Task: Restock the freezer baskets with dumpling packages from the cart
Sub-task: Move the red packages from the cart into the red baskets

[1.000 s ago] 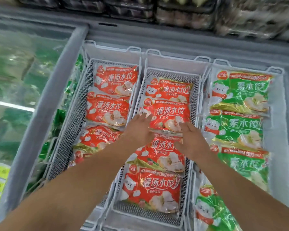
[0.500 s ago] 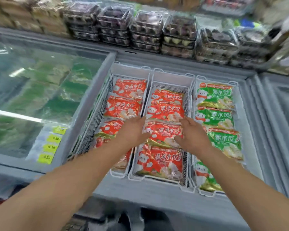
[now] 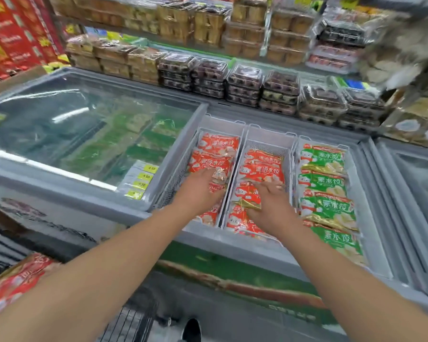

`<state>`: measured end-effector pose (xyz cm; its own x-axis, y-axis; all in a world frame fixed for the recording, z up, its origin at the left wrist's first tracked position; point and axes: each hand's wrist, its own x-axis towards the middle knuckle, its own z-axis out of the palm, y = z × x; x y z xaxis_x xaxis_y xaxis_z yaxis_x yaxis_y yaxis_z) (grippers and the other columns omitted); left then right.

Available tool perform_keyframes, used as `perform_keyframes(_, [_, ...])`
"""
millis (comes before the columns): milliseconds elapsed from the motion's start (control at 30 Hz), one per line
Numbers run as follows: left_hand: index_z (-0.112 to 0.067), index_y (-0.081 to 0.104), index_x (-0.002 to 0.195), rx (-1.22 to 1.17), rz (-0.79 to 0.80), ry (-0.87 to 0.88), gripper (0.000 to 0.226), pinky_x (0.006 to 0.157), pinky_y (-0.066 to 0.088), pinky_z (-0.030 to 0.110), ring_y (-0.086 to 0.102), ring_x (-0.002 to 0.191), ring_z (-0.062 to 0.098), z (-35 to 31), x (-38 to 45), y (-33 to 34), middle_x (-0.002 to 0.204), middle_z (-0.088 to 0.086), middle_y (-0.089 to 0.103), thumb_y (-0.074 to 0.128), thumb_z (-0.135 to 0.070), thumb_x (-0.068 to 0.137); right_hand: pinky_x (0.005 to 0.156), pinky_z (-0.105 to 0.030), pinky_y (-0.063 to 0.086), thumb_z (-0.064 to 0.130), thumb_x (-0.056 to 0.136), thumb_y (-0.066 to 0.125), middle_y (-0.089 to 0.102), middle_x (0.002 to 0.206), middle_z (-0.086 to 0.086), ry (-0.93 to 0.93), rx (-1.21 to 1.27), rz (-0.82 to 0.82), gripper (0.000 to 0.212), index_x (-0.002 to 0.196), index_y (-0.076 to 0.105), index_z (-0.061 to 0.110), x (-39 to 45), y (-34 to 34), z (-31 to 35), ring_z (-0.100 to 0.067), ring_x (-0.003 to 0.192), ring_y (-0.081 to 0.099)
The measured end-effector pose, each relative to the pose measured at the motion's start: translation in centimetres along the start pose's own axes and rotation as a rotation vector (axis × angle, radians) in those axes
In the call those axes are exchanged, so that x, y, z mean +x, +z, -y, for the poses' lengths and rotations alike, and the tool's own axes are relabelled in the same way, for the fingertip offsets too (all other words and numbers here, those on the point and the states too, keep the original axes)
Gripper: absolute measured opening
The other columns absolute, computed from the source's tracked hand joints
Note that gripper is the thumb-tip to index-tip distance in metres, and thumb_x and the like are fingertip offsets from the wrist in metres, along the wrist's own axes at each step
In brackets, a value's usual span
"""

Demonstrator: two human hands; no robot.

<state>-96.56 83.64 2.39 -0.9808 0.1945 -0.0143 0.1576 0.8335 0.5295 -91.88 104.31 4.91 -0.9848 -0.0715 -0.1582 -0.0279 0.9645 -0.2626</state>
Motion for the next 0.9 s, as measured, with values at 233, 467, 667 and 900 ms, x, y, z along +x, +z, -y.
perform_keyframes(233, [-0.024,0.041,0.147,-0.026,-0.054,-0.121,0.067,0.105,0.045,0.043,0.049,0.132,0.025,2.2,-13.5,-1.5,0.147,0.001,0.050,0.062,-0.048,0.089,0.118,-0.037,0.021,0.038,0.093,0.060,0.022,0.161,-0.008,-0.151,-0.007,0.049,0.076,0.155,0.024,0.012,-9.1,2.6,4.4,-0.029,0.147,0.023])
perform_keyframes(467, [-0.018,0.034,0.152,0.071,-0.016,-0.321,0.072,0.110,0.039,0.036,0.046,0.135,0.023,6.8,-27.7,-2.6,0.153,0.005,0.043,0.061,-0.044,0.091,0.116,-0.038,0.029,0.042,0.091,0.059,0.027,0.158,-0.005,-0.262,0.070,0.121,0.075,0.153,0.027,0.015,-17.5,7.4,9.7,-0.028,0.144,0.028])
perform_keyframes(667, [-0.020,0.031,0.154,0.030,-0.005,-0.498,0.071,0.104,0.045,0.035,0.055,0.125,0.024,11.3,-36.3,-3.1,0.151,0.003,0.046,0.060,-0.039,0.092,0.114,-0.036,0.033,0.037,0.090,0.060,0.032,0.155,-0.007,-0.344,0.103,0.229,0.071,0.151,0.032,0.015,-21.8,12.0,14.8,-0.028,0.139,0.035])
perform_keyframes(900, [-0.024,0.034,0.153,-0.055,-0.062,-0.646,0.069,0.099,0.050,0.035,0.062,0.115,0.024,19.2,-44.0,-4.6,0.141,0.010,0.056,0.061,-0.042,0.092,0.109,-0.037,0.037,0.039,0.091,0.060,0.037,0.153,-0.006,-0.463,0.026,0.364,0.071,0.152,0.032,0.016,-22.7,17.0,23.5,-0.026,0.135,0.042])
